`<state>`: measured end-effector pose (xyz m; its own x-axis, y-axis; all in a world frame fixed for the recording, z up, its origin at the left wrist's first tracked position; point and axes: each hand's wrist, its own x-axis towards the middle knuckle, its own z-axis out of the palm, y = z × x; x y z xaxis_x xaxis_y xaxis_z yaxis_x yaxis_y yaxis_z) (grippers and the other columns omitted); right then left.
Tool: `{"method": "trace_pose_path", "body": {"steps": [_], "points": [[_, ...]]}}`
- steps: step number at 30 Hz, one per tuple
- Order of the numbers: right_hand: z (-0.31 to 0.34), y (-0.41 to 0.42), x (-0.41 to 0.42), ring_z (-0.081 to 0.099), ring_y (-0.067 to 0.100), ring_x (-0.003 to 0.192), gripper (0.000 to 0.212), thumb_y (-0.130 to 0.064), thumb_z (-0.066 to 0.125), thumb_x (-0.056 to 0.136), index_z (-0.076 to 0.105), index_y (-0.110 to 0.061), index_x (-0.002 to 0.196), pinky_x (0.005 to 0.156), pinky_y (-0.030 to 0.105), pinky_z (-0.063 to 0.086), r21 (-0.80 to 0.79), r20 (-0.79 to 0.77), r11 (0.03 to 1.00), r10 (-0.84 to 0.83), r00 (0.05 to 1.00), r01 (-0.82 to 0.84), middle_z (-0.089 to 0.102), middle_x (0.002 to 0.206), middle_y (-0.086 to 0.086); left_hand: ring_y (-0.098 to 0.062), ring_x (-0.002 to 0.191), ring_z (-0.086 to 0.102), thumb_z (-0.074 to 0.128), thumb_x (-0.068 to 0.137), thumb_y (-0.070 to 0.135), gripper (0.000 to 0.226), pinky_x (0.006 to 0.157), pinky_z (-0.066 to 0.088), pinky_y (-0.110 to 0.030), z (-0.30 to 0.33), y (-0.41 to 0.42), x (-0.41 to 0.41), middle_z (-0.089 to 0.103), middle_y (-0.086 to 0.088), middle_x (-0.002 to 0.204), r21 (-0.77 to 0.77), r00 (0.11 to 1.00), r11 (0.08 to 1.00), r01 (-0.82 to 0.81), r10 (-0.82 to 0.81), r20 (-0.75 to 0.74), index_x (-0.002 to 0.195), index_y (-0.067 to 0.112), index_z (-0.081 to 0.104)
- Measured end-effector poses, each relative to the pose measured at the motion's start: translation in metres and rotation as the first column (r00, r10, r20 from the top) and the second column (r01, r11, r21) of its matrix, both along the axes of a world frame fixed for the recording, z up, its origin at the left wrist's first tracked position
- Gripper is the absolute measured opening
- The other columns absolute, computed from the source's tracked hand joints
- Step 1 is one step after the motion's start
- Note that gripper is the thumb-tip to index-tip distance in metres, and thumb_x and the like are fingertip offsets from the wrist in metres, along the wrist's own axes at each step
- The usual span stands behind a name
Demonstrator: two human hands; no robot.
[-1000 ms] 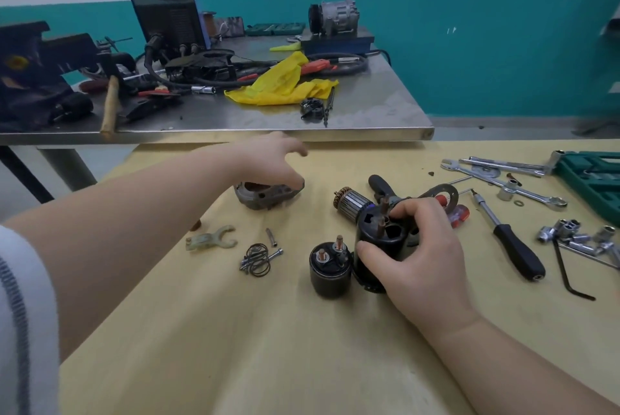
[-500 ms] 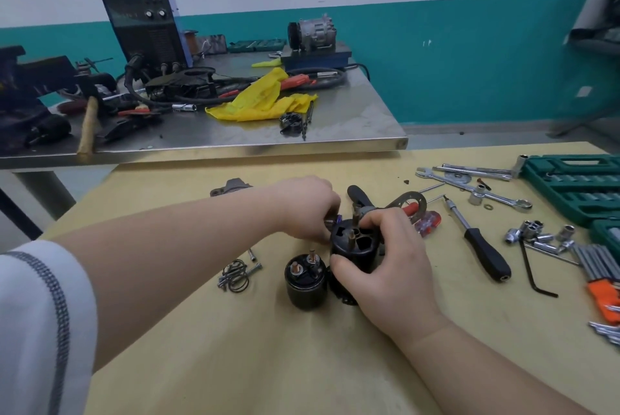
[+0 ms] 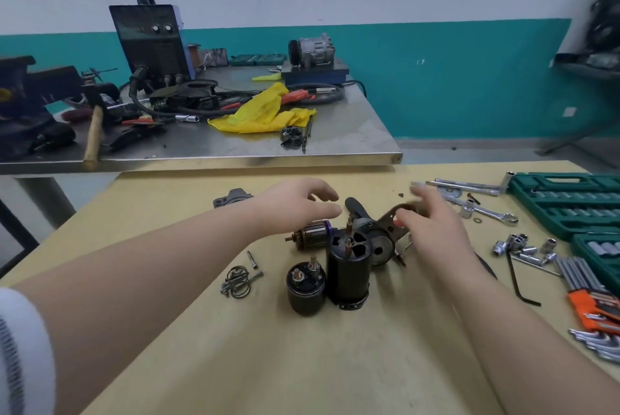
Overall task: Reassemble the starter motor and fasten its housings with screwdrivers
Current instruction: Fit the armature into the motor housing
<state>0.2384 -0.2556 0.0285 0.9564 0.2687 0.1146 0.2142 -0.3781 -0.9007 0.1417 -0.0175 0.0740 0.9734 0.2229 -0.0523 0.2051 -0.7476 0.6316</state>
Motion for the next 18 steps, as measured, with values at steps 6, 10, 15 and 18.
{"method": "trace_pose_path", "body": {"steps": [6, 10, 15, 18], "points": [[0.013, 0.006, 0.015, 0.065, 0.011, 0.058, 0.016, -0.022, 0.067, 0.101, 0.073, -0.023, 0.087, 0.069, 0.037, 0.053, -0.130, 0.008, 0.975, 0.183, 0.983, -0.181, 0.077, 0.080, -0.004, -0.021, 0.132, 0.058, 0.074, 0.099, 0.043, 0.053, 0.106, 0.048, -0.034, -0.017, -0.001, 0.004, 0.062, 0.002, 0.147, 0.240, 0.990, 0.968, 0.076, -0.044, -0.136, 0.148, 0.029, 0.059], [0.035, 0.022, 0.020, 0.073, 0.012, 0.056, 0.019, -0.019, 0.066, 0.103, 0.070, -0.023, 0.084, 0.046, 0.029, 0.053, -0.259, 0.073, 0.934, 0.272, 0.960, -0.245, 0.075, 0.076, -0.005, -0.024, 0.117, 0.064, 0.082, 0.092, 0.028, 0.068, 0.093, 0.051, -0.030, -0.029, 0.002, 0.005, 0.066, -0.003, 0.140, 0.309, 0.980, 0.943, 0.123, -0.066, -0.190, 0.153, 0.029, 0.052], [0.052, 0.056, 0.037, 0.074, 0.024, 0.079, 0.019, -0.028, 0.072, 0.099, 0.069, -0.031, 0.081, 0.078, 0.045, 0.063, -0.329, 0.192, 0.923, 0.273, 0.943, -0.200, 0.076, 0.082, -0.002, -0.027, 0.123, 0.063, 0.088, 0.085, 0.023, 0.083, 0.099, 0.054, -0.036, -0.031, 0.007, 0.003, 0.066, -0.003, 0.139, 0.328, 0.972, 0.932, 0.157, -0.086, -0.220, 0.156, 0.030, 0.046], [0.044, 0.080, 0.044, 0.072, 0.026, 0.082, 0.019, -0.024, 0.074, 0.099, 0.071, -0.028, 0.080, 0.083, 0.047, 0.062, -0.260, 0.157, 0.939, 0.271, 0.950, -0.225, 0.076, 0.082, -0.001, -0.024, 0.121, 0.064, 0.086, 0.087, 0.024, 0.076, 0.102, 0.055, -0.038, -0.030, 0.012, -0.004, 0.067, 0.001, 0.136, 0.333, 0.965, 0.921, 0.203, -0.131, -0.227, 0.153, 0.029, 0.050]]}}
